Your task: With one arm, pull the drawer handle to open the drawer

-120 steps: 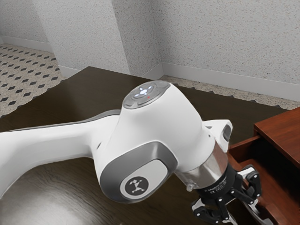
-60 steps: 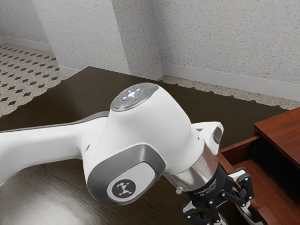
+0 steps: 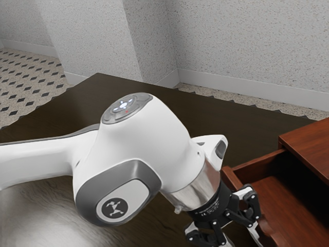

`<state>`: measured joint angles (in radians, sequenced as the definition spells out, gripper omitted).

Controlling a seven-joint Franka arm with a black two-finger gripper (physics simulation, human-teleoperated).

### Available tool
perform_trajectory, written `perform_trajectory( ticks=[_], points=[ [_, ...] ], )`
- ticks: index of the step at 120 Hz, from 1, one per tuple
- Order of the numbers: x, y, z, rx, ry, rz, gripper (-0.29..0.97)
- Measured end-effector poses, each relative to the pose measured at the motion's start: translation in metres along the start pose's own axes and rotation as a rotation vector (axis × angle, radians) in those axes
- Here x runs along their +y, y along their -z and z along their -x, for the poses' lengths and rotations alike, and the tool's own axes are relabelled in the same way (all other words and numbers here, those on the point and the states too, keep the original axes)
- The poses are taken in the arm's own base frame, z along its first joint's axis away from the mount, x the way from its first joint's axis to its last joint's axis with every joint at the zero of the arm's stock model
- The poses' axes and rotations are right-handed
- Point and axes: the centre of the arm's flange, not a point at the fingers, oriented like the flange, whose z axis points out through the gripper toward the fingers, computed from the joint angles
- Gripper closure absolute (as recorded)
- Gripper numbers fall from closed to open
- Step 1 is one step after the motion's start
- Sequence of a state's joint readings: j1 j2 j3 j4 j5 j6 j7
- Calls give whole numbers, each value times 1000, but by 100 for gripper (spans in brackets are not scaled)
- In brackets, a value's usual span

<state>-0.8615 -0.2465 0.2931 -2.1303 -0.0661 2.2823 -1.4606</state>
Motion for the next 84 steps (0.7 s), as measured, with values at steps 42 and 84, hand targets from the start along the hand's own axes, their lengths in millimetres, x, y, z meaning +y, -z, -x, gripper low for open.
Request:
perform_trajectory(
  ticks=[42, 84],
  points=[
    [1, 1, 3, 8, -5, 2, 44],
    [-2, 4, 12, 0, 5, 9, 40]
  ],
)
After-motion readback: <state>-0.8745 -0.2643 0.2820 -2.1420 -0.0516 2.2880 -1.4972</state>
